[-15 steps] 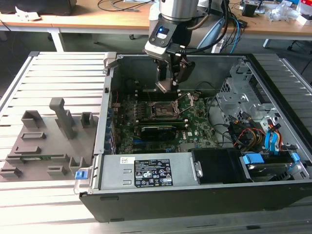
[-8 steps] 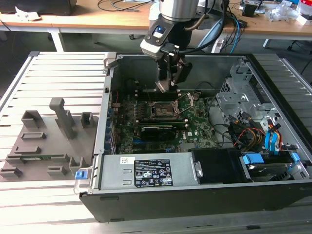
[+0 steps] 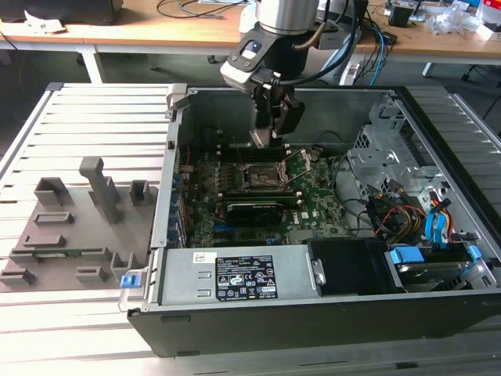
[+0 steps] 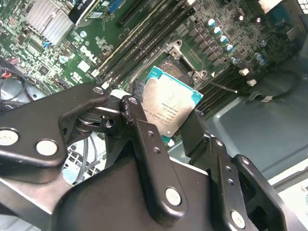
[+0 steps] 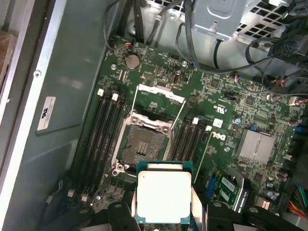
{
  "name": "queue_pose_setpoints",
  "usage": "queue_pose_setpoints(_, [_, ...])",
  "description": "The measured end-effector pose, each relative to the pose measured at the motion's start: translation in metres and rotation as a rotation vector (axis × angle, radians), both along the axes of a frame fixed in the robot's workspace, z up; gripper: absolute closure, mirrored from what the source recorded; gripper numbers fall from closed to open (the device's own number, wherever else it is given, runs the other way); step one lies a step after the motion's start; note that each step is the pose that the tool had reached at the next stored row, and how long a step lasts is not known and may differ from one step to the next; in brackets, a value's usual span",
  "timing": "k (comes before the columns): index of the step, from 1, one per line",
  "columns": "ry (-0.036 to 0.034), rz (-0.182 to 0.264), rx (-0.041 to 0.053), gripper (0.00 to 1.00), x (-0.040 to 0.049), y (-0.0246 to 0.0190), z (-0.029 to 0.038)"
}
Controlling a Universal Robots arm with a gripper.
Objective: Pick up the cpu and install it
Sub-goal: 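Place the cpu into insertion slot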
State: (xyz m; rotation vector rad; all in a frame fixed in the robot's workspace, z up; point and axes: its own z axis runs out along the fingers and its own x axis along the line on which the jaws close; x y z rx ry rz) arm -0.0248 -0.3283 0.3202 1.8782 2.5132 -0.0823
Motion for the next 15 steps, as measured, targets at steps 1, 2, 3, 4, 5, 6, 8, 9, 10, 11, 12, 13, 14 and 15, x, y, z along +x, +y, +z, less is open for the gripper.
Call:
queue_pose_setpoints(1, [0.0000, -0.013, -0.0001, 0.46, 0.0000, 0.0000, -0.0001])
queue_pose_setpoints(2, [0.0000, -0.025, -0.0002, 0.46, 0.0000, 0.0000, -0.0001])
queue_pose_setpoints(3, [0.0000, -0.037, -0.0002, 0.46, 0.0000, 0.0000, -0.0001])
queue_pose_setpoints(4, [0.0000, -0.046, -0.0002, 0.46, 0.0000, 0.0000, -0.0002])
queue_pose_setpoints(5, [0.0000, -0.062, -0.0002, 0.46, 0.0000, 0.0000, -0.0002])
queue_pose_setpoints(6, [0.0000, -0.083, -0.0003, 0.46, 0.0000, 0.0000, -0.0003])
queue_pose_setpoints(8, [0.0000, -0.105, -0.0003, 0.46, 0.0000, 0.0000, -0.0004])
queue_pose_setpoints(9, [0.0000, -0.116, -0.0003, 0.46, 0.0000, 0.0000, -0.0004])
queue_pose_setpoints(10, [0.0000, -0.125, -0.0004, 0.46, 0.0000, 0.0000, -0.0004])
queue_pose_setpoints(11, [0.0000, -0.137, -0.0004, 0.46, 0.0000, 0.0000, -0.0005])
queue_pose_setpoints(12, [0.0000, -0.148, -0.0005, 0.46, 0.0000, 0.0000, -0.0005])
queue_pose_setpoints(13, [0.0000, -0.158, -0.0006, 0.46, 0.0000, 0.0000, -0.0005])
queue_pose_setpoints(14, [0.0000, -0.168, -0.0005, 0.46, 0.0000, 0.0000, -0.0006])
queue_pose_setpoints(15, [0.0000, -0.181, -0.0006, 0.46, 0.0000, 0.0000, -0.0007])
